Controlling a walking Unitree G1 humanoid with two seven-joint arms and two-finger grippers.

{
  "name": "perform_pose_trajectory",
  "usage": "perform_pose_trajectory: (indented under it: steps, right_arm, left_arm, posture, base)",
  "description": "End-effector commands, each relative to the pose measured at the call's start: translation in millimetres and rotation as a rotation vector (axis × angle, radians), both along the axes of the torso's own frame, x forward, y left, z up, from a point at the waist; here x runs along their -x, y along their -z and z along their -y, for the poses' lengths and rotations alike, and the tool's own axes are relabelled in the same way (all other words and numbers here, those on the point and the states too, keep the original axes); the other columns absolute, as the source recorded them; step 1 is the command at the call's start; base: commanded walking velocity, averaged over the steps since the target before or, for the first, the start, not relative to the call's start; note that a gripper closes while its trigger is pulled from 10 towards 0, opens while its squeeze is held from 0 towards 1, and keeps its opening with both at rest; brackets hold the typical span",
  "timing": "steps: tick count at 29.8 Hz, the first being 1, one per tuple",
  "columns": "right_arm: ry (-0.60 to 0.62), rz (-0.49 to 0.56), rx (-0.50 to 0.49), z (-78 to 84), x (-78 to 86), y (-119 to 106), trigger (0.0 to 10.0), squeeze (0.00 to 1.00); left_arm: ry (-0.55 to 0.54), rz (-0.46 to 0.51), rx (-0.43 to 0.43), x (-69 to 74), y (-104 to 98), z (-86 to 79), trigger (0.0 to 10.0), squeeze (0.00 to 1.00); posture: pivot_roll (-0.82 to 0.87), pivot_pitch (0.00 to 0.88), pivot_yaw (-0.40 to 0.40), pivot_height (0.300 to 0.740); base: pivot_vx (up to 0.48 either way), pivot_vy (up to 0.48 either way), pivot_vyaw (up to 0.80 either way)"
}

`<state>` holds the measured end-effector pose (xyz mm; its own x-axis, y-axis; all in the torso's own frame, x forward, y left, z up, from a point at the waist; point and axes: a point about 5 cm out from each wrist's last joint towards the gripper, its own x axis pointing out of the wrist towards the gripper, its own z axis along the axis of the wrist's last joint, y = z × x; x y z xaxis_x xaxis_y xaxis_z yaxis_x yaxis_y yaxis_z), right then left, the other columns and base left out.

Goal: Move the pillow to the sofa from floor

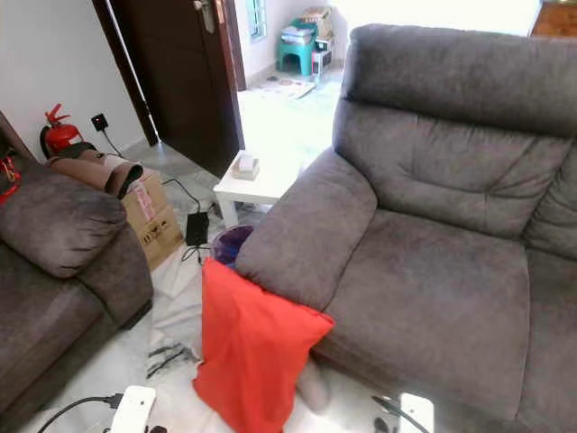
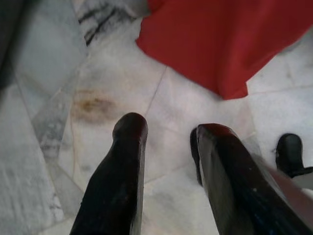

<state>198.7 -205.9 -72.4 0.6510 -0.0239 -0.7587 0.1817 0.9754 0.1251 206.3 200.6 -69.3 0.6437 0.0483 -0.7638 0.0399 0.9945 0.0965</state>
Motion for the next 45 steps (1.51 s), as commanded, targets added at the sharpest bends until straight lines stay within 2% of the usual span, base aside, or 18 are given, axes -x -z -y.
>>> perform_pose_trajectory:
  steps: [1, 5, 10, 19, 24, 26, 29, 30, 31, 32, 34, 35, 39, 41, 43, 45]
  right_arm:
    - [-0.024, -0.011, -0.014, -10.2, 1.2, 2, 10.0, 0.0]
    - [0.012, 0.002, -0.049, -18.0, -0.8, 2, 10.0, 0.0]
    - [0.014, -0.003, -0.045, -18.0, 0.0, 3, 10.0, 0.0]
    - [0.02, 0.001, -0.035, -3.7, 4.6, 3, 10.0, 0.0]
    - [0.037, 0.026, -0.035, 7.2, -0.3, -2, 10.0, 0.0]
    - [0.057, 0.05, -0.038, 12.8, -6.0, -6, 10.0, 0.0]
    - [0.021, 0.101, -0.025, 18.0, -18.4, -16, 10.0, 0.0]
    - [0.008, 0.155, -0.032, 17.6, -28.0, -23, 10.0, 0.0]
    - [0.007, 0.172, -0.037, 16.1, -30.7, -24, 10.0, 0.0]
    - [0.006, 0.212, -0.039, 12.5, -36.7, -28, 10.0, 0.0]
    - [0.006, 0.224, -0.038, 12.0, -38.4, -30, 10.0, 0.0]
    - [0.017, 0.288, -0.047, 13.5, -47.8, -38, 10.0, 0.0]
    - [0.037, 0.407, -0.057, 19.0, -62.8, -55, 10.0, 0.0]
    - [0.041, 0.443, -0.056, 21.2, -66.7, -60, 10.0, 0.0]
    - [0.048, 0.55, -0.064, 22.7, -77.7, -74, 10.0, 0.0]
    - [0.046, 0.597, -0.068, 21.3, -81.8, -81, 10.0, 0.0]
  left_arm:
    - [-0.018, -0.032, -0.018, 9.2, 4, -7.7, 10.0, 0.0]
    - [-0.016, -0.01, -0.037, 4.4, 0, -11.2, 10.0, 0.0]
    - [-0.024, -0.003, -0.034, 2.9, 0, -11.6, 10.0, 0.0]
    - [-0.018, -0.007, -0.017, 4.6, 2, -4.7, 10.0, 0.0]
    - [-0.021, 0.04, -0.018, -5.2, -4, -2.8, 10.0, 0.0]
    - [-0.003, 0.083, -0.021, -15.5, -10, 0.0, 10.0, 0.0]
    - [0.031, 0.178, -0.03, -32.7, -23, 4.3, 10.0, 0.0]
    - [0.037, 0.251, -0.029, -44.7, -33, 4.9, 10.0, 0.0]
    - [0.038, 0.272, -0.027, -48.1, -36, 5.0, 10.0, 0.0]
    - [0.054, 0.33, -0.033, -57.2, -45, 5.0, 10.0, 0.0]
    - [0.06, 0.349, -0.035, -60.0, -48, 4.9, 10.0, 0.0]
    - [0.077, 0.416, -0.048, -69.6, -59, 4.1, 10.0, 0.0]
    - [0.113, 0.527, -0.061, -81.9, -76, 5.3, 10.0, 0.0]
    - [0.122, 0.568, -0.057, -84.7, -81, 6.3, 10.0, 0.0]
    - [0.133, 0.655, -0.047, -88.1, -92, 7.7, 10.0, 0.0]
    - [0.135, 0.685, -0.043, -88.3, -95, 8.1, 10.0, 0.0]
  posture:
    - [0.05, 0.095, 0.049, 0.74]
    - [0.07, 0.102, 0.063, 0.74]
    - [0.08, 0.099, 0.053, 0.74]
    - [0.08, 0.108, 0.031, 0.74]
    - [0.09, 0.113, 0.018, 0.74]
    - [0.09, 0.119, 0.015, 0.74]
    - [0.11, 0.127, 0.005, 0.74]
    - [0.11, 0.131, 0.001, 0.74]
    - [0.11, 0.133, 0.0, 0.74]
    - [0.11, 0.134, -0.002, 0.74]
    - [0.11, 0.134, -0.002, 0.74]
    - [0.11, 0.142, -0.005, 0.74]
    - [0.1, 0.139, 0.0, 0.74]
    - [0.1, 0.135, 0.004, 0.74]
    - [0.1, 0.134, 0.008, 0.74]
    - [0.1, 0.13, 0.01, 0.74]
  base:
    - [0.274, 0.0, 0.8]
    - [0.0, 0.0, 0.55]
    - [0.0, 0.0, 0.0]
    - [0.0, 0.0, 0.0]
    - [0.0, 0.0, 0.0]
    - [0.0, 0.0, 0.0]
    - [0.0, 0.0, 0.0]
    - [0.0, 0.0, 0.0]
    - [0.0, 0.0, 0.0]
    - [0.0, 0.0, 0.0]
    - [0.0, 0.0, 0.0]
    - [0.0, 0.0, 0.0]
    - [0.0, 0.0, 0.0]
    - [0.0, 0.0, 0.0]
    - [0.0, 0.0, 0.0]
    - [0.0, 0.0, 0.0]
